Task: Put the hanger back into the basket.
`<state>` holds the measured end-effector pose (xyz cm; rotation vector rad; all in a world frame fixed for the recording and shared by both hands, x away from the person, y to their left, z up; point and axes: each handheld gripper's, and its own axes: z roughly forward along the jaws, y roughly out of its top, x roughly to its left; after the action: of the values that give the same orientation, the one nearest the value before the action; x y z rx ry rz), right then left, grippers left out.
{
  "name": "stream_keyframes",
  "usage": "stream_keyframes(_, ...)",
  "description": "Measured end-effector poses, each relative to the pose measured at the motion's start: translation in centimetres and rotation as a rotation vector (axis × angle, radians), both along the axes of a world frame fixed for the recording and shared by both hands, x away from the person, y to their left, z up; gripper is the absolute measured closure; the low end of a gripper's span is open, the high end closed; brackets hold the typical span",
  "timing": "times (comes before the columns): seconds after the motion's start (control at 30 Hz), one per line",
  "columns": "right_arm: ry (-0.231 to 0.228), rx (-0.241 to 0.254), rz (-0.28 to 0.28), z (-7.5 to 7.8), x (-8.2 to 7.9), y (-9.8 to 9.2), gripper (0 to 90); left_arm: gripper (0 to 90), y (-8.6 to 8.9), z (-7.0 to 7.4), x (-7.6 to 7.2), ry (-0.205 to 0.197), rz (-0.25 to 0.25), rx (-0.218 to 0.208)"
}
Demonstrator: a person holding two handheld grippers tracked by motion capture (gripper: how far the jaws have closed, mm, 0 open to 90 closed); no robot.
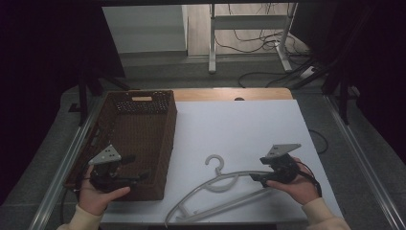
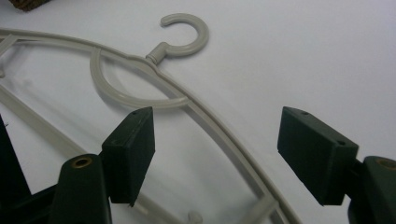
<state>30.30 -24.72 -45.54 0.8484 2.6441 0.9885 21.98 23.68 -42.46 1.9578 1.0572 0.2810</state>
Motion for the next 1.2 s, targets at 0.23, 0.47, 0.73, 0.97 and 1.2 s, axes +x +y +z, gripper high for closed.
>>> stream_keyframes(0.23, 0.020, -0.045, 0.052, -0.5, 1.7, 2.8, 31.0, 19.6, 0.0, 0.0, 0.0, -0.002, -0.004, -0.001)
stream_keyframes(0.47, 0.044, -0.099, 0.103, -1.4, 2.9, 5.6, 32.4, 19.6, 0.0, 0.0, 0.0, -0.003, -0.004, 0.000)
stream_keyframes(0.73, 0.097, -0.161, 0.163, -2.7, 3.8, 8.0, 36.1, 19.5, 0.0, 0.0, 0.0, -0.002, -0.006, -0.001)
stream_keyframes(0.97, 0.116, -0.230, 0.229, -4.0, 3.8, 9.6, 43.2, 19.5, 0.0, 0.0, 0.0, -0.003, -0.005, -0.001)
stream_keyframes(1.2, 0.093, -0.293, 0.306, -4.8, 3.4, 10.6, 57.1, 19.5, 0.1, -0.1, 0.0, -0.003, -0.003, 0.000)
